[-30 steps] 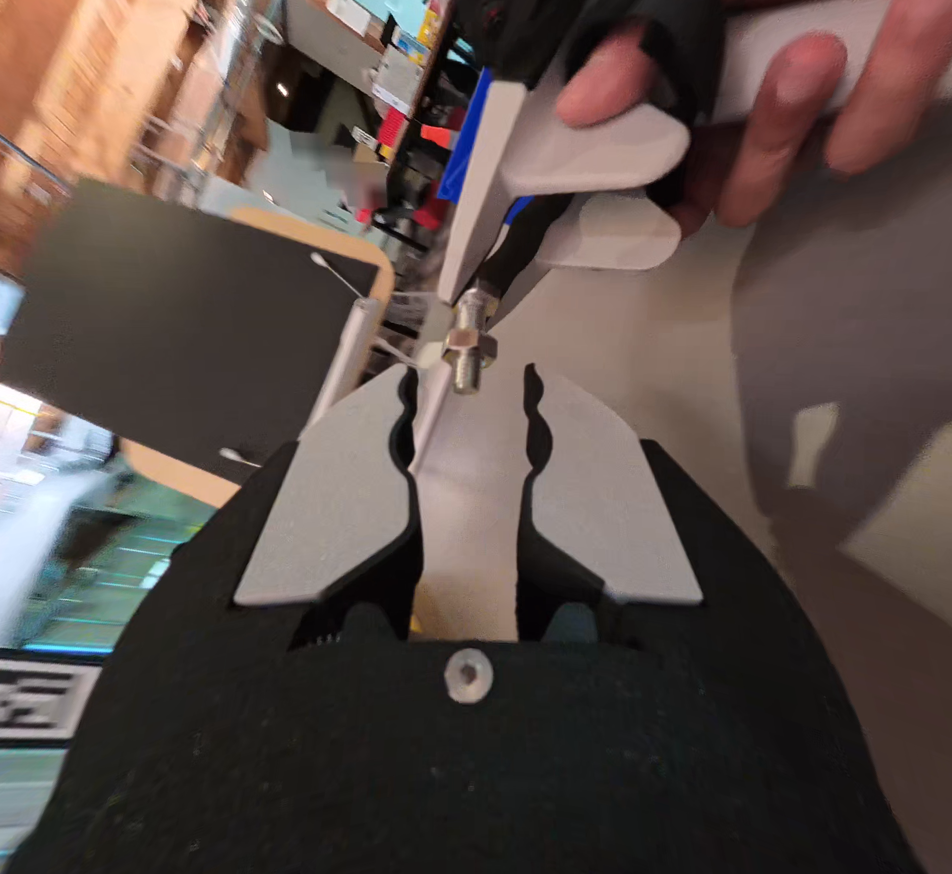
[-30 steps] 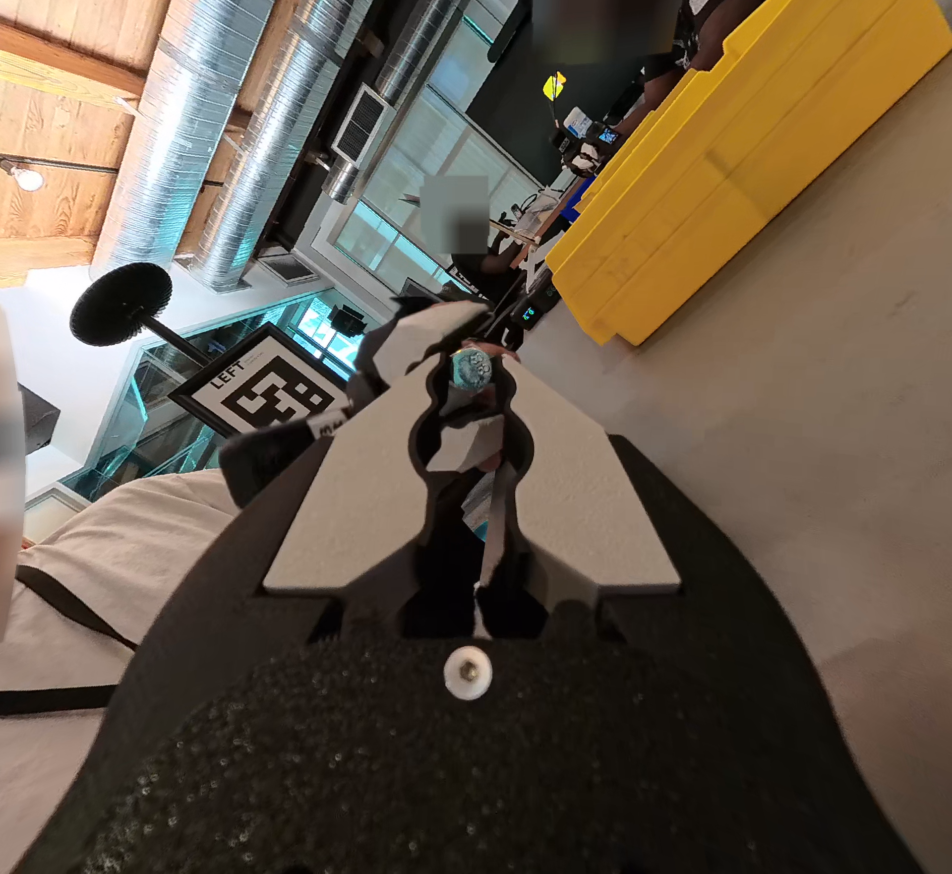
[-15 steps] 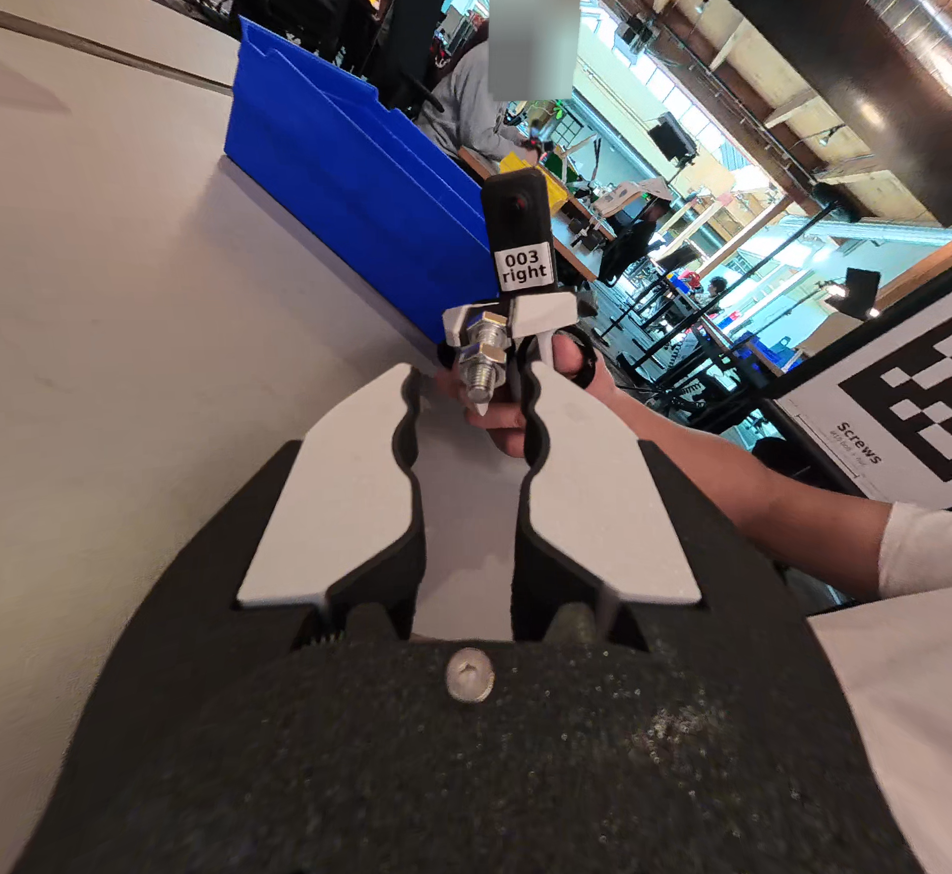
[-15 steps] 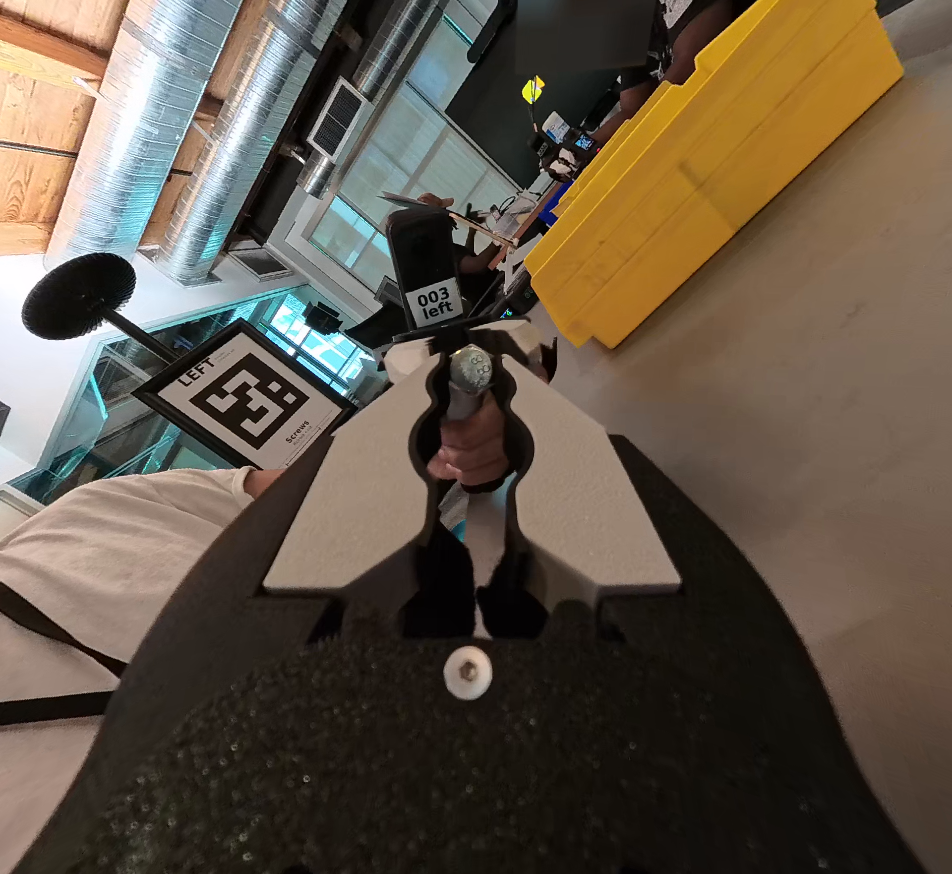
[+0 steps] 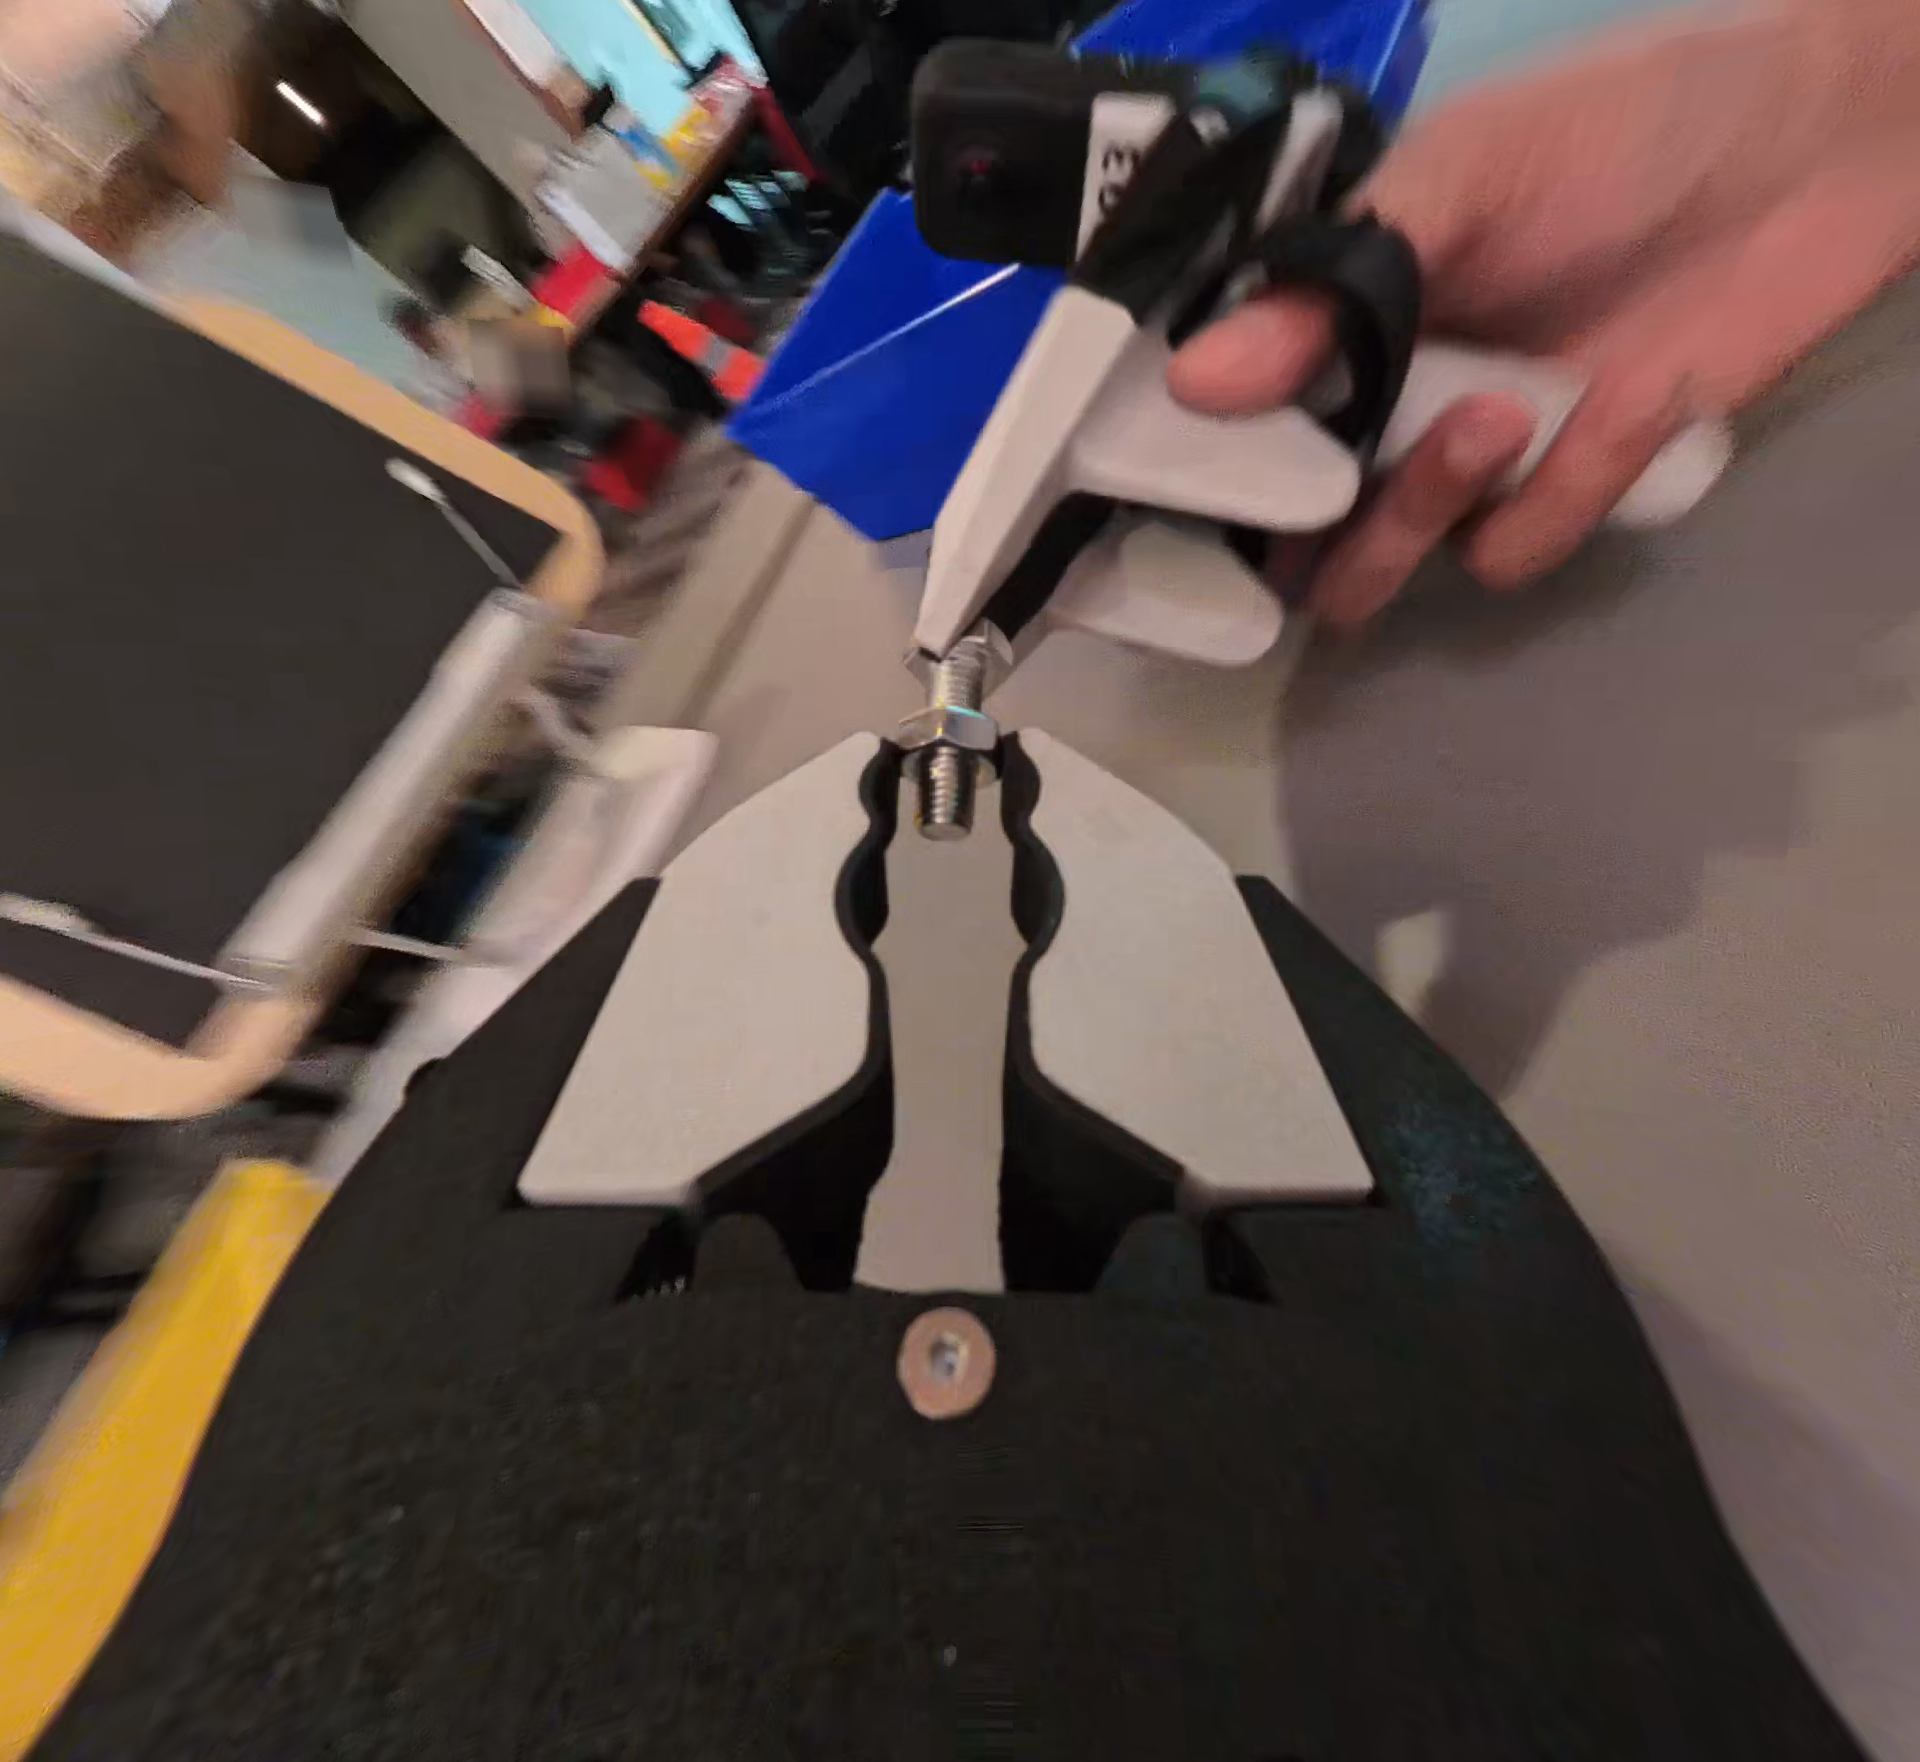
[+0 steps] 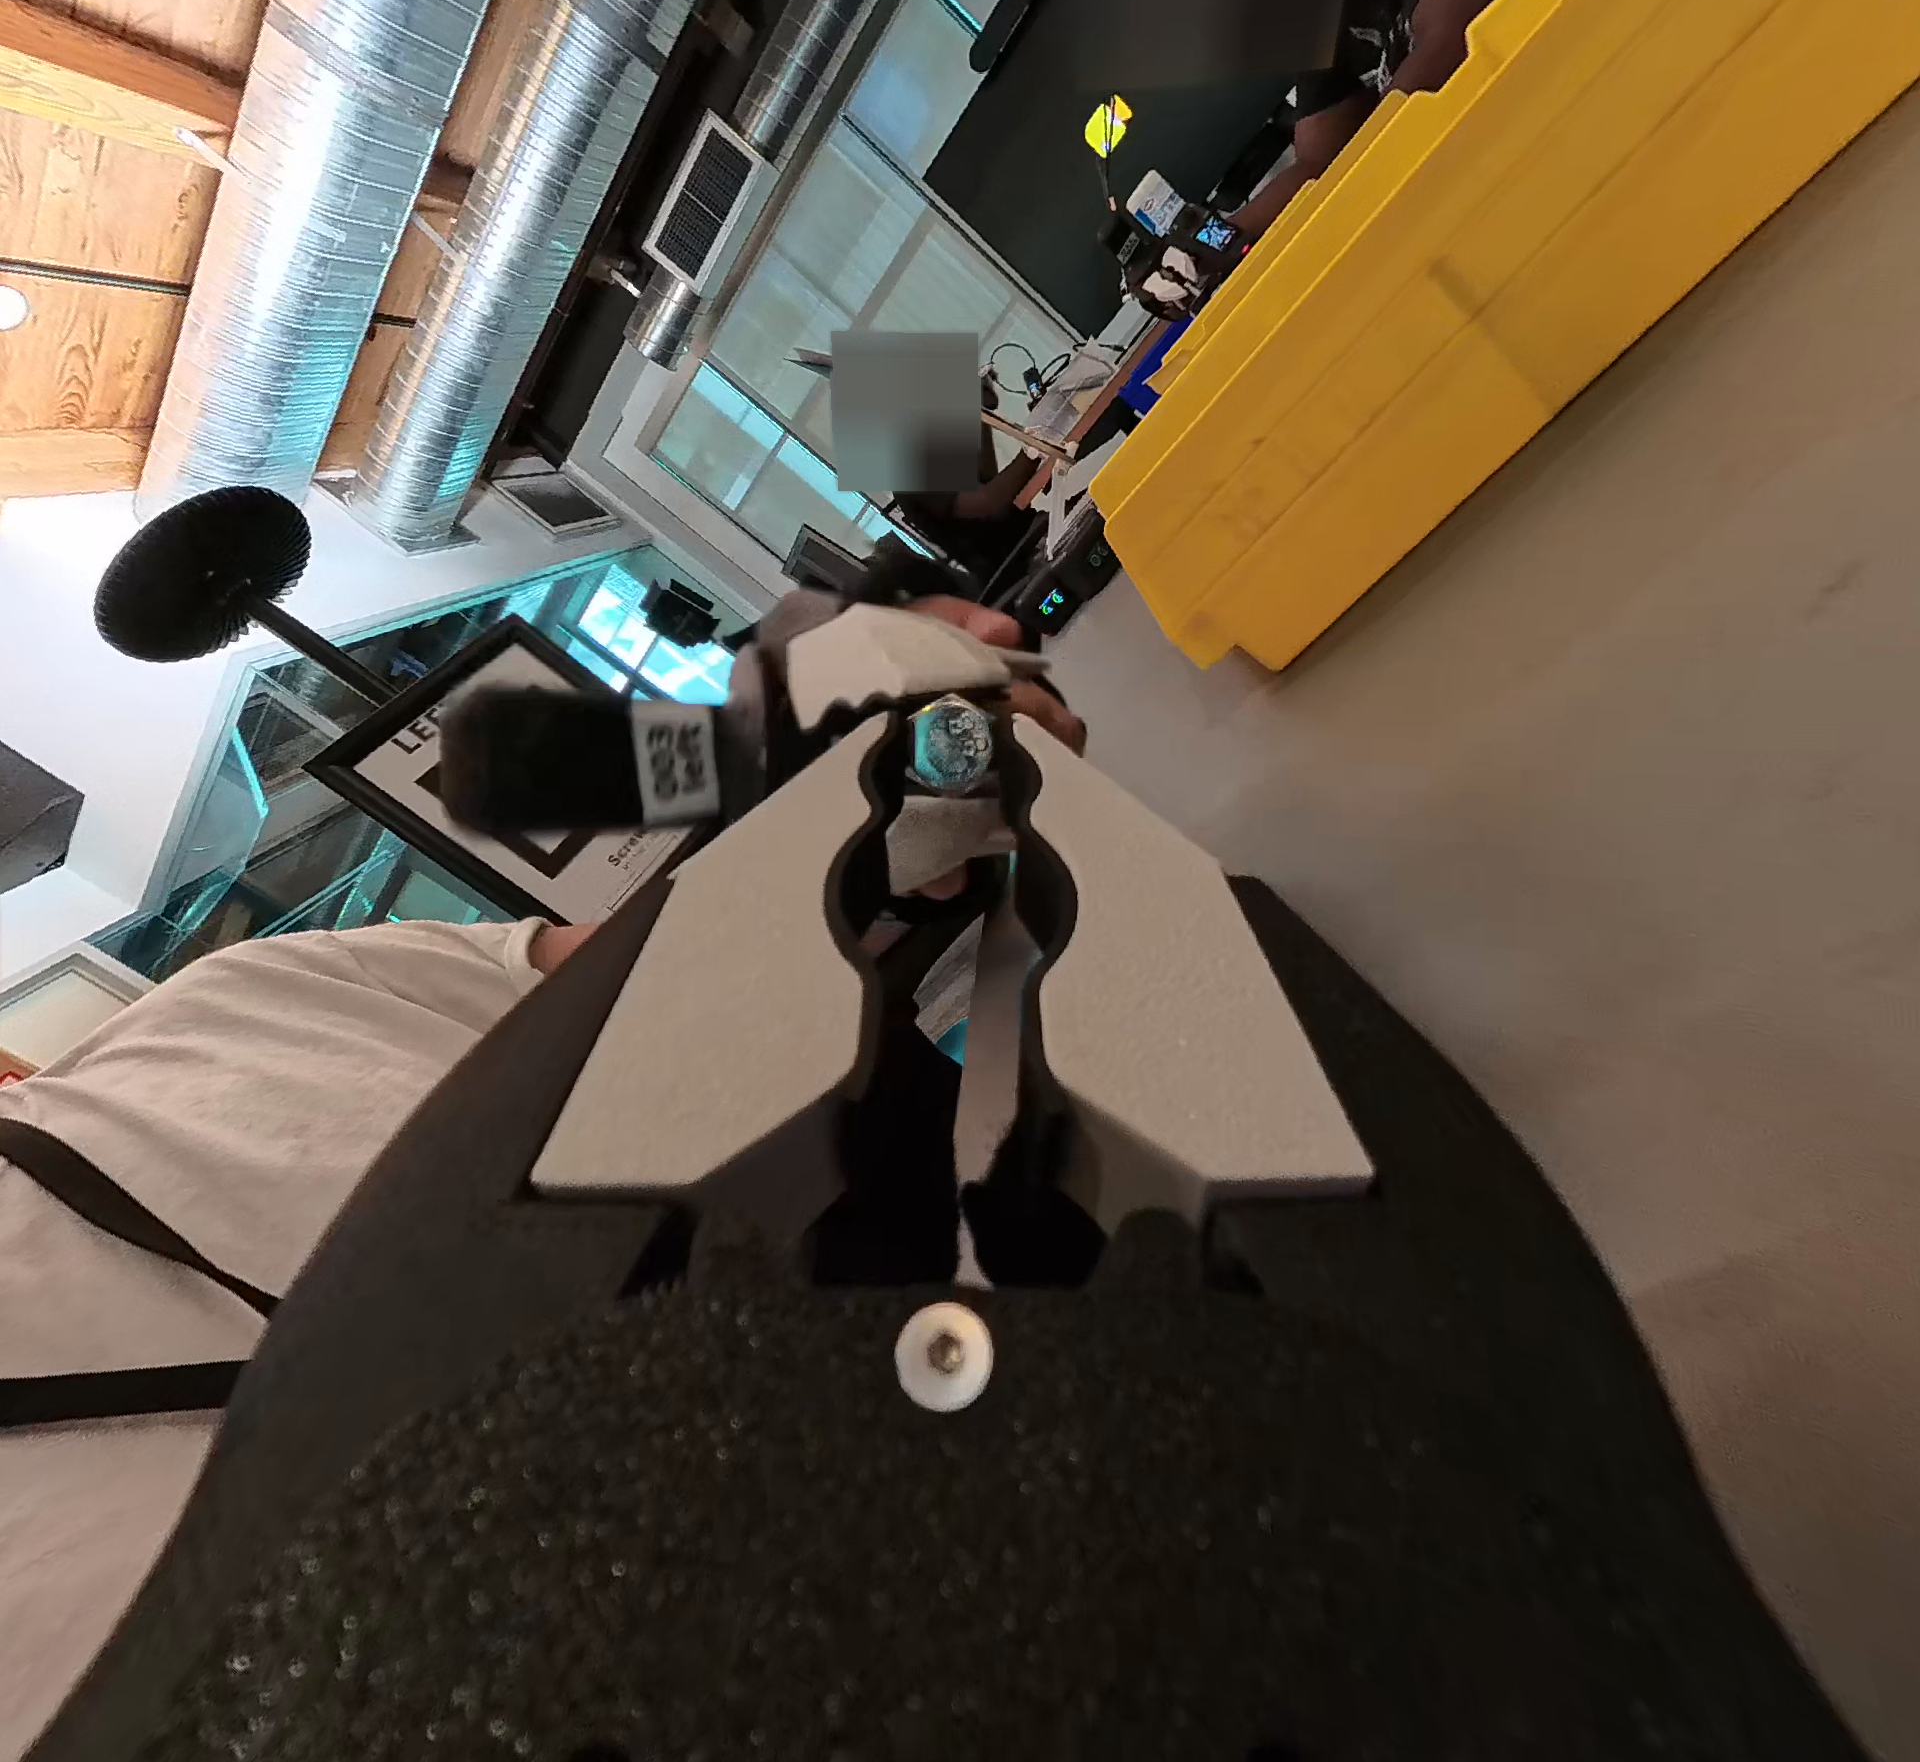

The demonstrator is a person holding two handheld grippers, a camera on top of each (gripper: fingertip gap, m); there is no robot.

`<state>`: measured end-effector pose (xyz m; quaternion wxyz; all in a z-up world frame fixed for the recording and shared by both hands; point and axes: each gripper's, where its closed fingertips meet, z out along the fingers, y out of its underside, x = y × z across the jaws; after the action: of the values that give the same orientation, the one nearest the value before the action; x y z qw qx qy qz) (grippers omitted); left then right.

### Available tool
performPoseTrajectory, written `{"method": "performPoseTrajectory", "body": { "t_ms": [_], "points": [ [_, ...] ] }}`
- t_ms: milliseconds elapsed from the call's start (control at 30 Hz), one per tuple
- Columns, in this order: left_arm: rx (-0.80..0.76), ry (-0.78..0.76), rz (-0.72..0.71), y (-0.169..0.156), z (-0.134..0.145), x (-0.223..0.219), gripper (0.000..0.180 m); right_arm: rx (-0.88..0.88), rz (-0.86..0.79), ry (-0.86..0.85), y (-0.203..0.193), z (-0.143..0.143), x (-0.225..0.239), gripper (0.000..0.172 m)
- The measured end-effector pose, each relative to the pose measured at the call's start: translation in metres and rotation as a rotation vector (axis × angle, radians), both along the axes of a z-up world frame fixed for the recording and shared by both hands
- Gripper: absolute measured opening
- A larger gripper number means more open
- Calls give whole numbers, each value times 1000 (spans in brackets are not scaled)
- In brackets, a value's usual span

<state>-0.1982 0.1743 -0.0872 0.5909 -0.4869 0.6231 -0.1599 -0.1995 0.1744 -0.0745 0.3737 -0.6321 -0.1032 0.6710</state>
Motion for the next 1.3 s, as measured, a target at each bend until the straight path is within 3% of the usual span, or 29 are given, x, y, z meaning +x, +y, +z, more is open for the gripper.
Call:
{"method": "performPoseTrajectory", "body": {
  "t_ms": [100,167,233,333,533,600,667,767,933,1033,1133,1233,1300],
  "points": [
    [407,120,105,3,6,-2,18,-3,12,28,-2,4,0,17],
    [490,142,125,-1,8,0,21,-4,6,29,-1,4,2,17],
    [451,136,115,-7,6,3,29,-4,1,27,0,3,4,16],
    [253,69,102,-9,5,1,35,1,-16,25,1,4,8,16],
    [-567,-191,33,-3,10,-2,43,3,-44,19,5,4,15,16],
    [-774,-233,-30,-4,8,-1,45,5,-41,15,5,3,14,17],
    [-870,-235,-70,-5,4,-1,45,6,-31,11,3,3,11,17],
    [-869,-225,-100,-6,3,1,41,5,-14,-1,1,1,6,17],
    [-717,-136,-102,-9,-3,2,19,2,-9,-22,1,-2,1,17],
    [-490,-56,-49,-6,-7,0,17,0,-15,-39,1,-5,0,17],
    [-33,76,42,1,-7,-3,17,-12,-18,-34,3,-6,-1,17],
    [592,223,136,6,2,-5,17,-20,-3,0,1,-3,-1,17],
    [843,285,170,6,4,-4,17,-23,-6,3,1,-3,0,17]
  ]
}}
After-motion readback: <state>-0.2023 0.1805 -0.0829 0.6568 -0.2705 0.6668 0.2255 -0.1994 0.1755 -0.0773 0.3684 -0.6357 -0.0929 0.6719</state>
